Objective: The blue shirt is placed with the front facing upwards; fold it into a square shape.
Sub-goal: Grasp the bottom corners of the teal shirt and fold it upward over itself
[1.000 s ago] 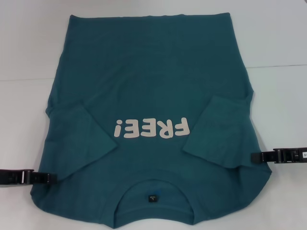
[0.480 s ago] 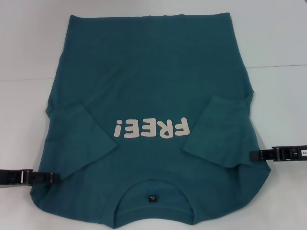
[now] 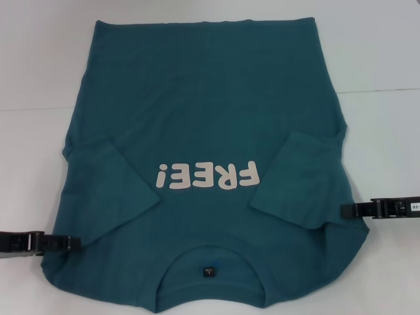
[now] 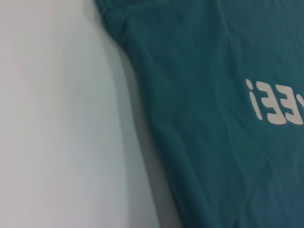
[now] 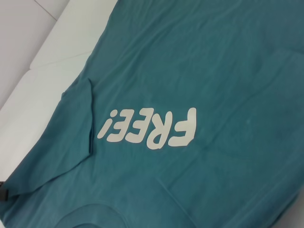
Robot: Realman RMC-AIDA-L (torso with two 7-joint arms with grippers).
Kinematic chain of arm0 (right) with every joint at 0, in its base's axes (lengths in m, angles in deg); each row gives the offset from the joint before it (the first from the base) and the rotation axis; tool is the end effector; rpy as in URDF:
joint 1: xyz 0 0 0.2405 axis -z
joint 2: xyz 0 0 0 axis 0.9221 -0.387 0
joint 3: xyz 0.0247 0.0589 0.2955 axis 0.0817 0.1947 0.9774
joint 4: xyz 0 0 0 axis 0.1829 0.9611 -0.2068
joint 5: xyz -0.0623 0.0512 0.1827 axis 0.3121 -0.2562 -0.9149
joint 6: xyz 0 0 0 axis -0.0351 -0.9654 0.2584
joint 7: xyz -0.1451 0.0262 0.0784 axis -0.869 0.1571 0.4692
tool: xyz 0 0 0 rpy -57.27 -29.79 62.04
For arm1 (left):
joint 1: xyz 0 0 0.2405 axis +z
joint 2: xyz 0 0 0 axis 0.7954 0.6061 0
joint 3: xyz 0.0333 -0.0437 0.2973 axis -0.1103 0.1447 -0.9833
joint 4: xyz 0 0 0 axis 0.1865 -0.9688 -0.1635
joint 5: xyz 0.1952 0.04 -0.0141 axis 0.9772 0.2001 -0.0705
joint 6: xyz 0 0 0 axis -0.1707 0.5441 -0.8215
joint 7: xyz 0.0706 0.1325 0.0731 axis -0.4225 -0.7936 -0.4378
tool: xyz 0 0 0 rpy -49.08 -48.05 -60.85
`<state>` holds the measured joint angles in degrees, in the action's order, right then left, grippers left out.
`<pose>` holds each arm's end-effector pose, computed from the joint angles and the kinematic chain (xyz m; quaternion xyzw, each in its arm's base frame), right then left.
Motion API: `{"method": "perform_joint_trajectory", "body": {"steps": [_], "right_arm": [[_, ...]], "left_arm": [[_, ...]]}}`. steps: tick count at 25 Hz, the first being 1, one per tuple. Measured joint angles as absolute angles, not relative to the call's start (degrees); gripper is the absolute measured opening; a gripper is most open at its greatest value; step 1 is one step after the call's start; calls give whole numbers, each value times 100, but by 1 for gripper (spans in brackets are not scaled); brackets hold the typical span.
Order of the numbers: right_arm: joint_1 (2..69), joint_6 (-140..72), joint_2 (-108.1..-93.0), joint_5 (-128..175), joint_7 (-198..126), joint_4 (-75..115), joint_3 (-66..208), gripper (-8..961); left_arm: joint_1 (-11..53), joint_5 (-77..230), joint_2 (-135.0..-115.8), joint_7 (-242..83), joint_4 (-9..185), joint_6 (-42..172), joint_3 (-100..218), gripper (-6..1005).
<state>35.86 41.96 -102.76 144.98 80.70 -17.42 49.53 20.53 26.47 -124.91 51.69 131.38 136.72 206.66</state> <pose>0.3521 0.3619 0.0007 -0.8074 0.5502 0.1385 0.1618 -0.3639 0.3663 -0.0052 -0.7797 -0.5988 -0.0500 0.1764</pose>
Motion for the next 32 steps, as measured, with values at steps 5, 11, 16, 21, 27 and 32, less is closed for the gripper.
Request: {"method": "perform_joint_trajectory", "body": {"steps": [5, 11, 16, 21, 27, 32], "right_arm": [[3564, 4182, -10277, 14503, 8070, -1734, 4953, 39], [3553, 4161, -10277, 14504, 8072, -1715, 4953, 38], [3549, 4144, -10276, 14504, 8072, -1715, 4953, 38], [3518, 4118, -10269, 14504, 8075, -1709, 4953, 38], [3483, 4109, -10253, 14504, 8106, -1698, 4950, 38], [3463, 4099, -10250, 14503, 8119, -1695, 4945, 38]], "left_arm": [[2052, 2652, -12491, 5179, 13138, 13669, 20662, 879], [2052, 2666, -12491, 5183, 13137, 13649, 20659, 834], [2046, 2696, -12491, 5219, 13138, 13592, 20660, 703], [2033, 2747, -12491, 5288, 13138, 13519, 20662, 556], [1997, 2747, -12491, 5277, 13138, 13539, 20662, 422], [1971, 2753, -12491, 5277, 13136, 13561, 20663, 122]]}}
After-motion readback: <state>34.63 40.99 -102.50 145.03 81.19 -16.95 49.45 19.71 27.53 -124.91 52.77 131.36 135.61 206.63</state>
